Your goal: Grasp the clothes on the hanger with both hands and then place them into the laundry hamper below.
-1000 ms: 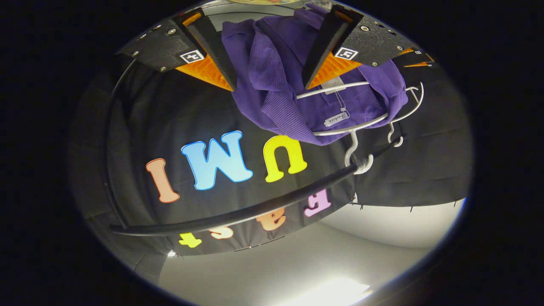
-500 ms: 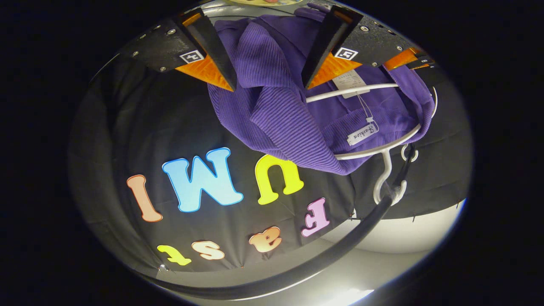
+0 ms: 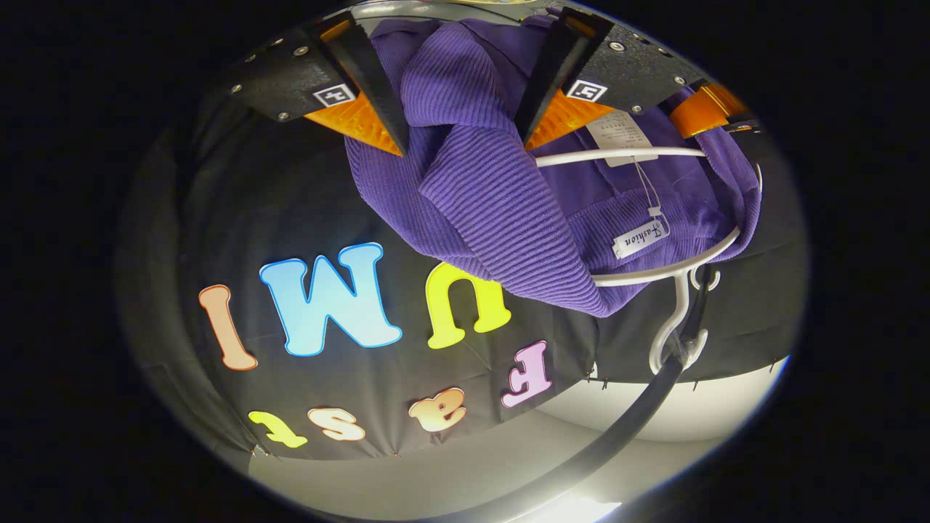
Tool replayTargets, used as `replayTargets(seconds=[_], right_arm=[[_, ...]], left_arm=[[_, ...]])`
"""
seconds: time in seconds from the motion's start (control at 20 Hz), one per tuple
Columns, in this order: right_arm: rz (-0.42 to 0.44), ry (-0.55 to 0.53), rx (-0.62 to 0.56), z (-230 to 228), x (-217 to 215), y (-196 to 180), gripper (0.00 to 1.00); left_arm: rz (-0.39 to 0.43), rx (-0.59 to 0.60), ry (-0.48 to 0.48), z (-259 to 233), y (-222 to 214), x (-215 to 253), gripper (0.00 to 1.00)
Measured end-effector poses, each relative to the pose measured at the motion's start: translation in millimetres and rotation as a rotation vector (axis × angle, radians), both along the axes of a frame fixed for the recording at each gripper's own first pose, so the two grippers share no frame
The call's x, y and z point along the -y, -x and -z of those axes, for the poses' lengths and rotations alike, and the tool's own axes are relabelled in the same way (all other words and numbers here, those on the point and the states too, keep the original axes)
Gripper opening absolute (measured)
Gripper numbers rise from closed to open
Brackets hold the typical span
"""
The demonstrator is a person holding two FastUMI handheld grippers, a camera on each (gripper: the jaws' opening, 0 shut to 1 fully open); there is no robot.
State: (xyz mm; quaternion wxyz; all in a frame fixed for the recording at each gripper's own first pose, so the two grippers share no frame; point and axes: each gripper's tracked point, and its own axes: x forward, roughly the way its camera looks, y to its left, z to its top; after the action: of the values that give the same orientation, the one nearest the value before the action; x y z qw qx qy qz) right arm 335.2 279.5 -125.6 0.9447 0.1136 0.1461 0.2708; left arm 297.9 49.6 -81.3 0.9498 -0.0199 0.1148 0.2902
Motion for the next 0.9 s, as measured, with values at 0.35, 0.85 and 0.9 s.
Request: replayTargets(seconds=[0.35,0.85,0.9], right_arm=[[-0.047,-0.071,-0.028,-1.0,-3.2,-3.3,0.19],[0.024,-0.004,0.033,-9.6,20.4,2.6,0.0],[0.046,0.003,0.043,-12.7,24.9,3.8,0.0]], left_arm=[[0.105,0.051,-0.022,-14.4,11.8,1.9,0.19],[0.333,0.184,0.102,-44.7,32.4,9.4,0.01],[0.347,0.198,0.104,-50.9,37.1,7.0,0.01]])
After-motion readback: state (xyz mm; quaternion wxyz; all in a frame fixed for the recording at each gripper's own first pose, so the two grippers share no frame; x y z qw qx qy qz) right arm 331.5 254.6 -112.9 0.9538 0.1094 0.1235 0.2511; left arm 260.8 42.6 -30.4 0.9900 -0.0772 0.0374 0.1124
